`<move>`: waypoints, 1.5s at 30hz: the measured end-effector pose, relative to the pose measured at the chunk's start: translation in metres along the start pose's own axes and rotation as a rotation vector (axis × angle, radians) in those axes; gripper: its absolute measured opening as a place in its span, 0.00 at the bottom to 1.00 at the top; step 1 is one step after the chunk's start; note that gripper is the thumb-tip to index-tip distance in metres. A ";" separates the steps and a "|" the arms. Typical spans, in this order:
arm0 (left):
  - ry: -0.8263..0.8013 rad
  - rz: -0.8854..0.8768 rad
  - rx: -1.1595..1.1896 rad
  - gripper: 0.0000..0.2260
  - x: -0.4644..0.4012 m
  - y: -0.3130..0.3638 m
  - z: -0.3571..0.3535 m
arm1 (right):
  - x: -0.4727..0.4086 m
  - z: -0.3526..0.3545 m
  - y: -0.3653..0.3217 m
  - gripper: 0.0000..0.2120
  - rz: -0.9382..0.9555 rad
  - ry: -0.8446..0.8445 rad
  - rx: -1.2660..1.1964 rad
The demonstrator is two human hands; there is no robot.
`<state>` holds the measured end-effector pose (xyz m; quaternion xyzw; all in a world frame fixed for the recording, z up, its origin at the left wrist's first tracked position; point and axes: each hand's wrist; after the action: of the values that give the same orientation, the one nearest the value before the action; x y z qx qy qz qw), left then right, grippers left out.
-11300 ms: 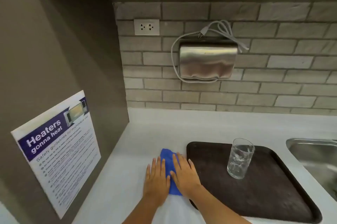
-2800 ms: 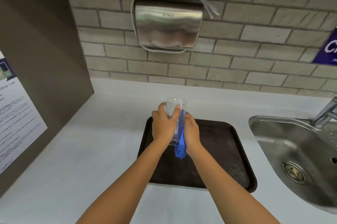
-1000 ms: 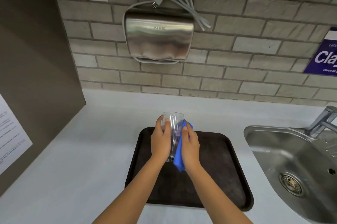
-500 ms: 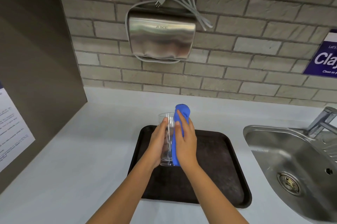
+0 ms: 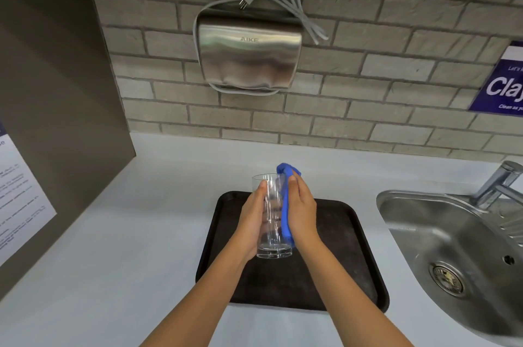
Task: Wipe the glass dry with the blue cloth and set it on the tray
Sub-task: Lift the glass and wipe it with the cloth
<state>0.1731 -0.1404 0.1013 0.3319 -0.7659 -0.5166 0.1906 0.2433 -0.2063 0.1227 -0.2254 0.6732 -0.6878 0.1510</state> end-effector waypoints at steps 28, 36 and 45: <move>0.261 -0.278 -0.410 0.20 -0.016 0.017 0.000 | 0.007 -0.012 0.023 0.14 -0.126 0.015 -0.023; 0.156 -0.110 -0.213 0.24 -0.026 0.014 0.010 | 0.032 -0.036 0.026 0.19 0.287 0.175 0.411; 0.019 0.061 0.095 0.28 -0.013 0.005 0.014 | -0.019 -0.018 0.009 0.23 -0.174 -0.057 -0.011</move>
<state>0.1718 -0.1209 0.1011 0.3220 -0.7976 -0.4702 0.1976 0.2495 -0.1810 0.1122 -0.3032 0.6505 -0.6879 0.1086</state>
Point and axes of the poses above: each hand's wrist, its own x-axis away from the middle knuckle, its own z-axis out of the back of the hand, y = z × x, and after that the axes turned 14 degrees about -z, right-handed
